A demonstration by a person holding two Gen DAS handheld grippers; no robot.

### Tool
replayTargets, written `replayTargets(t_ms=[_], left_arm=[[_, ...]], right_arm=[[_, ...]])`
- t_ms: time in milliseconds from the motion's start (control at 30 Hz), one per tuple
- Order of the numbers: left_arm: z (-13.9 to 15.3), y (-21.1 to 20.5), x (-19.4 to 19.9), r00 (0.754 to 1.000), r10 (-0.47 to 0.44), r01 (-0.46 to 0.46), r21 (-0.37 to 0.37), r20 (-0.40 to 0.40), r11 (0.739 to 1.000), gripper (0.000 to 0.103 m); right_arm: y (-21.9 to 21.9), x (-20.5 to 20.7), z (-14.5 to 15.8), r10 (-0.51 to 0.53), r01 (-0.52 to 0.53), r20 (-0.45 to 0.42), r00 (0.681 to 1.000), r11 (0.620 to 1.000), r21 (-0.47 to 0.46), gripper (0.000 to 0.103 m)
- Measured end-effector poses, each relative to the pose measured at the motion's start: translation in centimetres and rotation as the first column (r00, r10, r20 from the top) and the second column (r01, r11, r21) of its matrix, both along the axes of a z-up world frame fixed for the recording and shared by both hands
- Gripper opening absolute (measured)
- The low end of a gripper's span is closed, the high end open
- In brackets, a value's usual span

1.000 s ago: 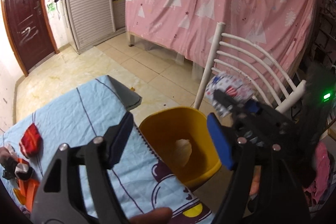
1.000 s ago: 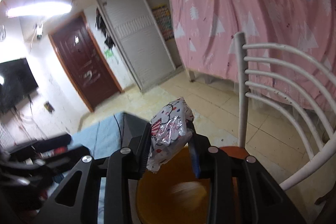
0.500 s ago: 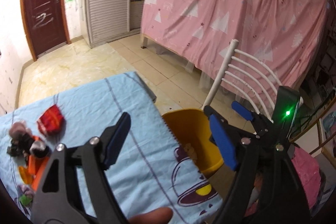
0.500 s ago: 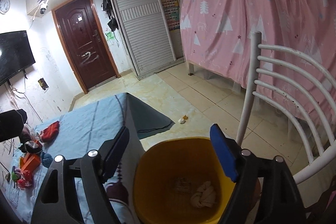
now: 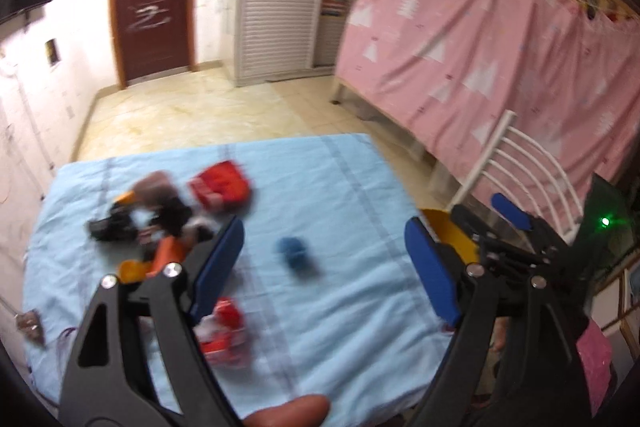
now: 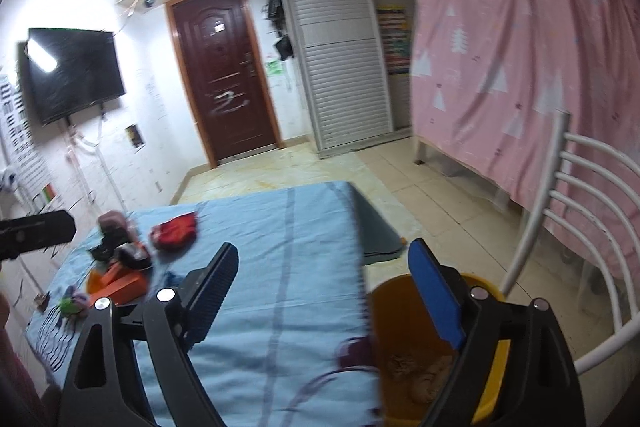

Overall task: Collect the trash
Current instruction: 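Move both open tools back over the bed, then grasp the red printed snack bag with the right tool while the left tool grasps the blue-green sponge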

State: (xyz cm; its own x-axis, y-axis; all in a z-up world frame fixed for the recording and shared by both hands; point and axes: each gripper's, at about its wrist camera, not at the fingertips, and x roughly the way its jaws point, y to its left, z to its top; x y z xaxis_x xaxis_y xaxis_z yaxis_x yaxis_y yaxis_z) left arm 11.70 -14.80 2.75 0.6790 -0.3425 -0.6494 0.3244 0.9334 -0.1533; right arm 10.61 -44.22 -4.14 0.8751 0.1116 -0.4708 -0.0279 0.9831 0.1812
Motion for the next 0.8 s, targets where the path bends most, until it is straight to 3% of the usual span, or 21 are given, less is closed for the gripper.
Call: replayTargets(t_ms=[400,800], left_arm=[[-1.2,11.6,-0.6,0.985,0.17,-0.17,-0.018,-0.009,0.985,0.082],[-6.3,15.6,-0.2,0.98,0.172,-0.169,0.044,-0.102,0.985,0.082]], right_arm=[[8.8,0.8,-0.6,0.164,-0.165,-0.049,0.985,0.986,-0.023,0.081],[16.9,1.4,-3.1,0.339,-0.343,-0.149,0.929,0.939,-0.006,0.082]])
